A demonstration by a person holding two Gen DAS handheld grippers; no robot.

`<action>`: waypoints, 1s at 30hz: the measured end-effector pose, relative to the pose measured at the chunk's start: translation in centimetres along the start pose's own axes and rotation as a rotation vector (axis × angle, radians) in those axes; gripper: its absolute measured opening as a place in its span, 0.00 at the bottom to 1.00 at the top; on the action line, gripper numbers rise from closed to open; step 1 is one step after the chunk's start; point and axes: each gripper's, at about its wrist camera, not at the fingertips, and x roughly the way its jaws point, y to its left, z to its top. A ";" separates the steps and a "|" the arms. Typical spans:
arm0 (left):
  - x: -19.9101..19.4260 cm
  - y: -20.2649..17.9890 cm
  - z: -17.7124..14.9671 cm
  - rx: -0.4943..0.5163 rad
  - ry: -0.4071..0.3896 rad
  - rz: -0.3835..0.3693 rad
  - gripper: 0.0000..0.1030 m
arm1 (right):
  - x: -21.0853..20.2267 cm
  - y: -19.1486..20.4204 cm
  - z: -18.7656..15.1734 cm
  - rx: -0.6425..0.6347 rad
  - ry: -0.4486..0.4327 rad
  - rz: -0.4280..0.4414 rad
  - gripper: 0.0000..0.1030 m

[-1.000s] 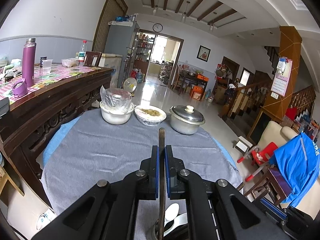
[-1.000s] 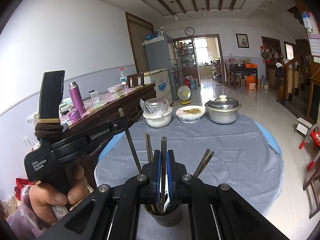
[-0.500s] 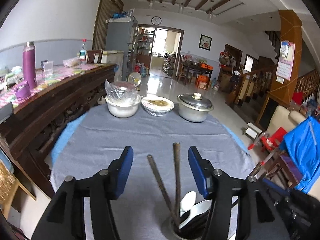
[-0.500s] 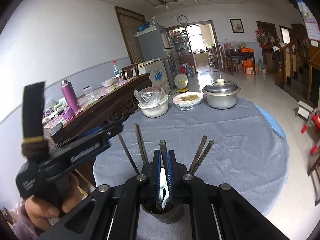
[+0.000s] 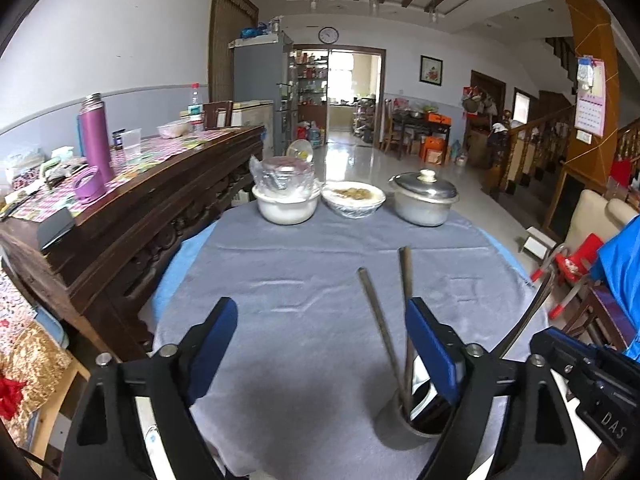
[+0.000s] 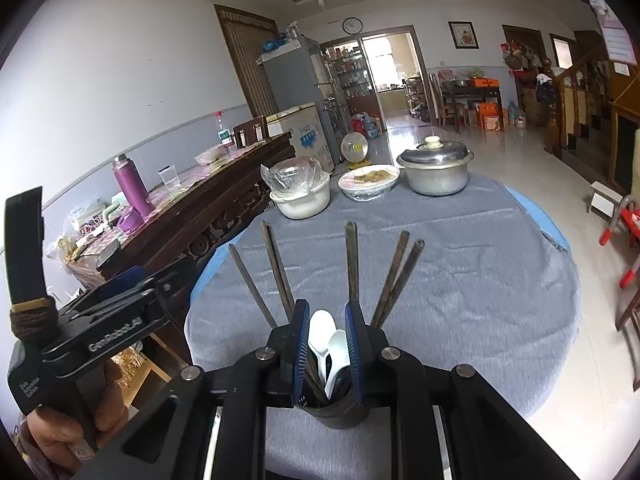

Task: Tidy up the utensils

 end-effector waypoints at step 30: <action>-3.1 0.3 -6.2 0.084 0.108 0.235 0.90 | -3.2 -0.9 -6.0 -0.055 -0.075 -0.129 0.57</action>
